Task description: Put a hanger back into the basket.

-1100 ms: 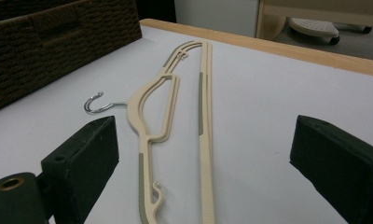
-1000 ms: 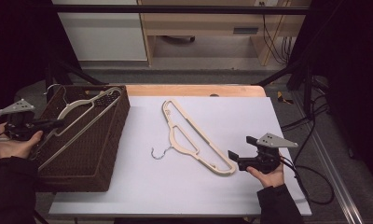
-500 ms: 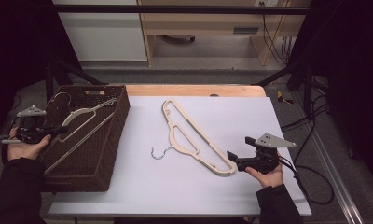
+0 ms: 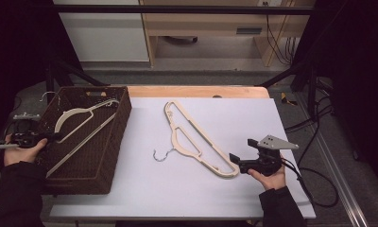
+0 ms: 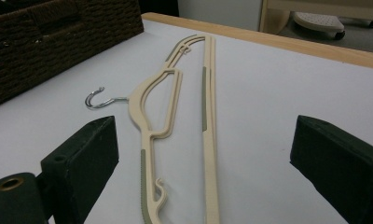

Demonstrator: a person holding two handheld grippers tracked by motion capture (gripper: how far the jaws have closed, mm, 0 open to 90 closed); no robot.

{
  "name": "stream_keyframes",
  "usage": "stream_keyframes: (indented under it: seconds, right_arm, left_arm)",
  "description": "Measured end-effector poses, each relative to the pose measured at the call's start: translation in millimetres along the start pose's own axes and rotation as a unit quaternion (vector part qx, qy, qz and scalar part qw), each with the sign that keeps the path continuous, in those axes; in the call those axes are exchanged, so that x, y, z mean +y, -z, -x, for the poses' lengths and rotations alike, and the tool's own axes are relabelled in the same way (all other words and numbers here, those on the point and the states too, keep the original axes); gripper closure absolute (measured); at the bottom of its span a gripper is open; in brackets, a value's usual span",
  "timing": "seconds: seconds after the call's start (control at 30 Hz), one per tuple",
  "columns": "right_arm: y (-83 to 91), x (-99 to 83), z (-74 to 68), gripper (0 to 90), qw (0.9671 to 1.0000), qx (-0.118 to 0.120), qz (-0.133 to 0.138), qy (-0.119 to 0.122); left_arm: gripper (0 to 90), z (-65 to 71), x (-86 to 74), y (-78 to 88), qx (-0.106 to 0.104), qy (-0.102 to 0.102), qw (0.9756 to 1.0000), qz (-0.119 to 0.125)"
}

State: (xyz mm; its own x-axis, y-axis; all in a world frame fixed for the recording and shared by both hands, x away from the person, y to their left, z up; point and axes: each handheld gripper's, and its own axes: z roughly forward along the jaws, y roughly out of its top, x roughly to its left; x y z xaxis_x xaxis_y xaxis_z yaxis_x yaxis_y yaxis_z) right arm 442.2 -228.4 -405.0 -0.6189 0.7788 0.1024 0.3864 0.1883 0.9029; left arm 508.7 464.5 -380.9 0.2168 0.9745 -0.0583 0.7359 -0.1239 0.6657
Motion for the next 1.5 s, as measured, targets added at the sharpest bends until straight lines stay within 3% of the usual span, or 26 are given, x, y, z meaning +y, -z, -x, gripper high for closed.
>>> stream_keyframes:
  seconds: [0.27,0.4,0.6,0.8,0.93,1.13,1.3,1.47,1.5]
  right_arm:
    - [-2.4,-0.6,-1.0,7.9,1.0000,0.000,-0.002,-0.002]
    - [-1.9,-0.4,-0.6,7.9,1.0000,0.000,-0.001,-0.001]
    - [0.0,0.3,-0.7,7.9,1.0000,0.001,0.004,-0.003]
    - [2.3,2.9,-1.2,7.6,0.9999,-0.003,0.014,-0.002]
    - [2.3,4.3,-2.6,7.7,0.9998,-0.002,0.018,0.000]
    - [-0.4,8.0,-6.5,8.2,0.9997,0.002,0.021,0.010]
    - [-2.3,10.1,-8.5,8.6,0.9997,0.006,0.022,0.010]
    - [-6.2,11.6,-11.4,9.7,0.9996,0.008,0.022,0.014]
    - [-6.9,11.8,-12.3,9.8,0.9996,0.009,0.021,0.014]
  left_arm:
    - [44.6,-0.1,0.7,1.4,0.026,-0.001,0.9996,0.008]
    - [39.9,5.9,3.1,13.3,0.017,-0.009,0.9987,0.048]
    - [27.7,22.7,7.6,41.7,0.000,-0.024,0.9925,0.120]
    - [11.3,47.6,5.6,61.6,-0.036,-0.044,0.9812,0.185]
    - [8.2,67.3,2.7,71.4,-0.060,-0.060,0.9741,0.210]
    - [5.3,103.0,-3.4,77.2,-0.105,-0.066,0.9616,0.245]
    - [4.7,141.4,-7.9,67.7,-0.141,-0.081,0.9525,0.258]
    - [4.9,174.8,-12.7,53.8,-0.174,-0.103,0.9463,0.252]
    - [5.0,182.9,-13.8,50.9,-0.181,-0.107,0.9441,0.254]
